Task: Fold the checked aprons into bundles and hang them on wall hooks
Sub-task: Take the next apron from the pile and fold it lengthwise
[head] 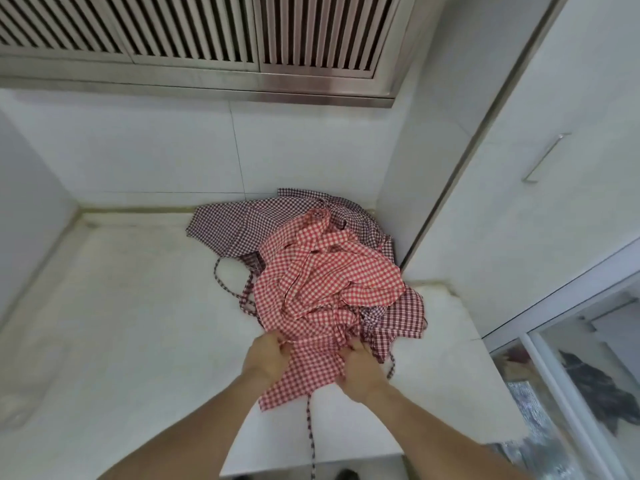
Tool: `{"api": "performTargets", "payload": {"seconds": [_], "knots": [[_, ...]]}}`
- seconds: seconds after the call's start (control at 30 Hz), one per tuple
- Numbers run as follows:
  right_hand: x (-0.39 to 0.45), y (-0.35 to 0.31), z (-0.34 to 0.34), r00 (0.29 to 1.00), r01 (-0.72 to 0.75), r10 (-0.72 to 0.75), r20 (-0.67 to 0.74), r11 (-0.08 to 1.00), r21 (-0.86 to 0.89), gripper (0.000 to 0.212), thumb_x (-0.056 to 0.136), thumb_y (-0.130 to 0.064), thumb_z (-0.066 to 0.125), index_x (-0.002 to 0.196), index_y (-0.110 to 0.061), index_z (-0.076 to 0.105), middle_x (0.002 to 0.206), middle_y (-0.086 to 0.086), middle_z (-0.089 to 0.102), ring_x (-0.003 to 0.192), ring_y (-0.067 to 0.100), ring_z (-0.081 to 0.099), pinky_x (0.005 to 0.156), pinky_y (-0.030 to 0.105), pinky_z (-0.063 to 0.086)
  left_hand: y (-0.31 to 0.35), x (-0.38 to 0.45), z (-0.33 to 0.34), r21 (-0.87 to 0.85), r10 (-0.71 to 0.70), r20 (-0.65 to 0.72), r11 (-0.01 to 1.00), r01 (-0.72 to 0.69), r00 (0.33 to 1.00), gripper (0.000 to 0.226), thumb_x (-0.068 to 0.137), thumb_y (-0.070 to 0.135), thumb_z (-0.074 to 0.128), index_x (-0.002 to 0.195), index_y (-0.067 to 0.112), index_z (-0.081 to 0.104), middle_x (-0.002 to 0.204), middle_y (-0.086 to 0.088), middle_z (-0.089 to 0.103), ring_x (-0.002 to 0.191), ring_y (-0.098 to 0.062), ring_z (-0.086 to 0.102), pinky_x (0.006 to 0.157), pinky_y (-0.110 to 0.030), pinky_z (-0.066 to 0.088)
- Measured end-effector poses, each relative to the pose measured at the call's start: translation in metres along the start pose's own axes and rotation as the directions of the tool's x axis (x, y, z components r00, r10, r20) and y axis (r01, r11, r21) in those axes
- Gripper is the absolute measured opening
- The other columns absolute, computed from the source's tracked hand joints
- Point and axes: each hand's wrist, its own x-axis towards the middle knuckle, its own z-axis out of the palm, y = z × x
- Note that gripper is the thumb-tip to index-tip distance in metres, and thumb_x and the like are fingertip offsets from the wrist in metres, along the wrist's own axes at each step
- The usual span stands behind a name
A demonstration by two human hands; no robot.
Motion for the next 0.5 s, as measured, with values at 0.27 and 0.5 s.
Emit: {"api": "performTargets", "payload": {"seconds": [0.27,0.5], "knots": [[-0.004,0.001,-0.109,0.982,-0.029,0.064,-0.178,0.980,0.195,0.035,0.086,-0.006,0.060,0.062,-0.032,0.057,0.088,0.003,0.073,0.085,0.020,0.067,0.079,0.031,0.054,0.051,0.031,-0.127,-0.212,-0.035,-0.336,0.976,-0.040,0.941,0.020,0.102,0.018,0.050,0.100,-0.001,0.056,0.102,-0.021,0.063,0.092,-0.028,0.056,0.074,-0.030,0.034],[-0.018,-0.035,-0.254,0.926,0.005,0.023,-0.377,0.997,0.073,0.008,0.090,-0.017,0.062,0.082,-0.015,0.065,0.097,0.014,0.069,0.101,0.031,0.063,0.081,0.028,0.045,0.134,0.016,-0.279,-0.298,0.171,-0.581,0.865,-0.404,0.795,0.016,0.091,0.007,0.066,0.104,0.007,0.076,0.110,-0.010,0.073,0.106,-0.024,0.065,0.097,-0.025,0.046]]}}
